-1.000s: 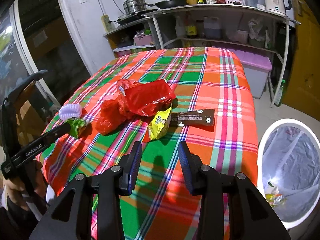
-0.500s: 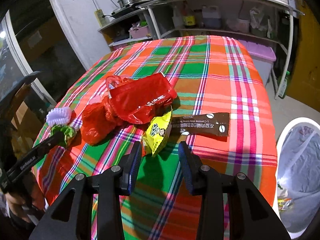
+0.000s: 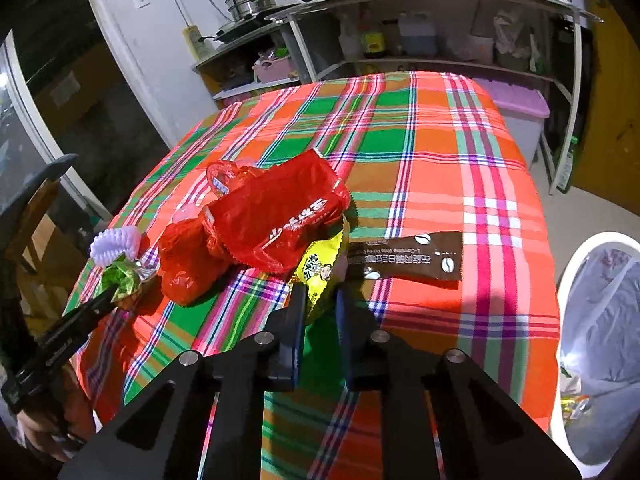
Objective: Collect trash
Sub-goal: 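Grasp the green wrapper with the left tool while the right tool grasps the yellow packet, then carry the green wrapper and yellow packet over the white trash bin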
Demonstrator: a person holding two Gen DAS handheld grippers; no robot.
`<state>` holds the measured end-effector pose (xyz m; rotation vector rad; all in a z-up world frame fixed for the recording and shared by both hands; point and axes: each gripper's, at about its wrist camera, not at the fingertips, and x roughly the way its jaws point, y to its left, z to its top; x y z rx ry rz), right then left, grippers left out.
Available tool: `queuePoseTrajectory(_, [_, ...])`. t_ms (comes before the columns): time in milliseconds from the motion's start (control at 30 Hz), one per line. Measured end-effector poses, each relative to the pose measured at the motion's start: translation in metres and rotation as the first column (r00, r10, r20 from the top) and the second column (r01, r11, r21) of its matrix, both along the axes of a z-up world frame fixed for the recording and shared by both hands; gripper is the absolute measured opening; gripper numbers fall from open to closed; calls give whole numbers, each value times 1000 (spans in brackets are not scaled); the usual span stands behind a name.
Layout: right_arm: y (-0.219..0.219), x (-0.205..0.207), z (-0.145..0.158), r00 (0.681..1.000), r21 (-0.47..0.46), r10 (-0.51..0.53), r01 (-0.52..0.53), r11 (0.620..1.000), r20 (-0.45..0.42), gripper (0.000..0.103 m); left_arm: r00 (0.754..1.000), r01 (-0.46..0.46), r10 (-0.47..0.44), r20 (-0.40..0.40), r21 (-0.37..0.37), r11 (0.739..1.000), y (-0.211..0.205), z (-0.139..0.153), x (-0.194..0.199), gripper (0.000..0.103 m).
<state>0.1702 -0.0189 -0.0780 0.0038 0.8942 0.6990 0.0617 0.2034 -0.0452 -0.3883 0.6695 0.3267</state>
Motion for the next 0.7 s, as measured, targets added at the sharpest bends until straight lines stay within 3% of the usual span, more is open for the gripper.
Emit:
queuePoseTrajectory(367, [-34,-28,17,999,28,-29,28,999,40,13,999,36,-37,32,25,999,-25,20,-15,10])
queuePoseTrajectory(700, [-76,-57,39,993,59,-73,68,996,90,13,990,124,-127,62,51,991,-68,41,-18,10])
